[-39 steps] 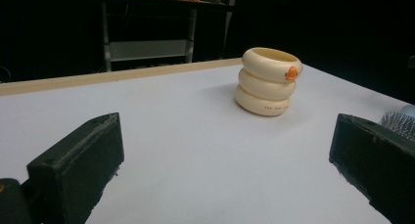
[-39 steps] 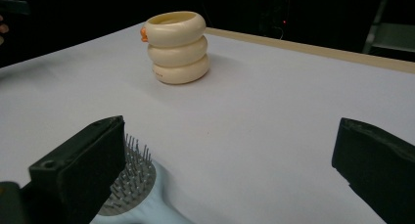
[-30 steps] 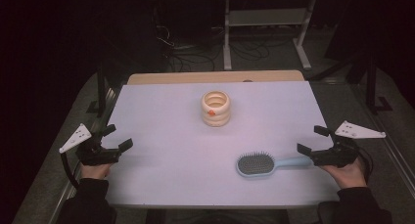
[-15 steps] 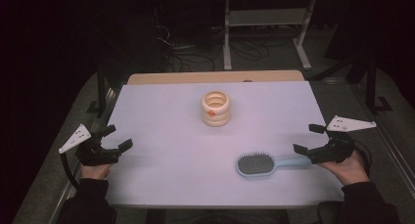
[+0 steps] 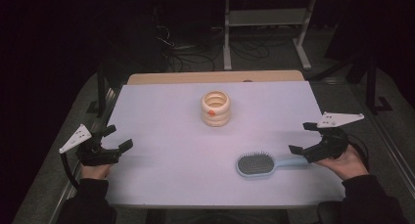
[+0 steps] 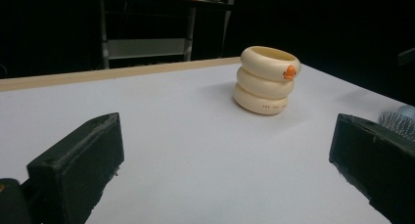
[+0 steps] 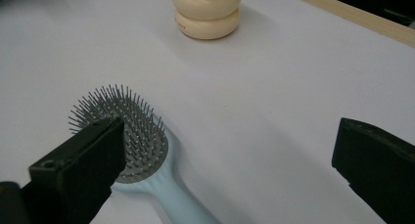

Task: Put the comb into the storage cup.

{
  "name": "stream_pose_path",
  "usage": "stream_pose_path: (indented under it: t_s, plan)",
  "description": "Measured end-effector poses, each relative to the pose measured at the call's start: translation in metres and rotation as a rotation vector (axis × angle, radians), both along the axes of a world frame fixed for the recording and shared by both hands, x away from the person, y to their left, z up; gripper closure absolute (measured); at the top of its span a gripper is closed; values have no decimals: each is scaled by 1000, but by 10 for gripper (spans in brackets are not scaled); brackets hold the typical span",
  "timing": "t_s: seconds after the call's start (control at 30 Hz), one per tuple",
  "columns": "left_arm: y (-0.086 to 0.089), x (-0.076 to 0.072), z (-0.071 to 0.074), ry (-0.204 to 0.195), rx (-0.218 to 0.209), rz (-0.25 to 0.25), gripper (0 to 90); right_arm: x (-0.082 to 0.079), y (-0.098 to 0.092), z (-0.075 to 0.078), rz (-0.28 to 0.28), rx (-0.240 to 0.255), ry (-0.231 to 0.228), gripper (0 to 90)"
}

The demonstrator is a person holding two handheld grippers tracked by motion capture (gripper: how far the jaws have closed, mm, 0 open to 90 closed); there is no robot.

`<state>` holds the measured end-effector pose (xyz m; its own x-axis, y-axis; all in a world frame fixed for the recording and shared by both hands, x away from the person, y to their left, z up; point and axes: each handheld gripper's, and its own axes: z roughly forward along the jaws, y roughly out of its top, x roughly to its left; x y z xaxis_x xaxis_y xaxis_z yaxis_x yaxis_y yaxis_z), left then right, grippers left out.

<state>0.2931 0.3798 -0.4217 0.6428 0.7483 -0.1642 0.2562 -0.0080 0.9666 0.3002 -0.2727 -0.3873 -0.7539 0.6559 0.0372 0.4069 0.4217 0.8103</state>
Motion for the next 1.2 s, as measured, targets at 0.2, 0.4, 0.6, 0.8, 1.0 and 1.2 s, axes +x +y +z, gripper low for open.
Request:
stream_pose_path:
  t_s: [0.2,0.4,0.6,0.8,1.0,1.2]
  plan:
    - [0,0,0,2,2,-2,0,2,5,-2,23,-30,11,0]
    - [0,0,0,2,1,-3,0,3,12,-3,67,-73,36,0]
    - [-1,0,0,2,1,-5,0,4,17,-2,106,-115,63,0]
    - [-1,0,-1,5,3,-9,0,6,23,-2,133,-160,81,0]
    - [-1,1,-1,6,6,-13,0,8,28,-8,155,-207,124,0]
    - [-2,0,-1,7,8,-14,0,10,34,-12,193,-250,144,34]
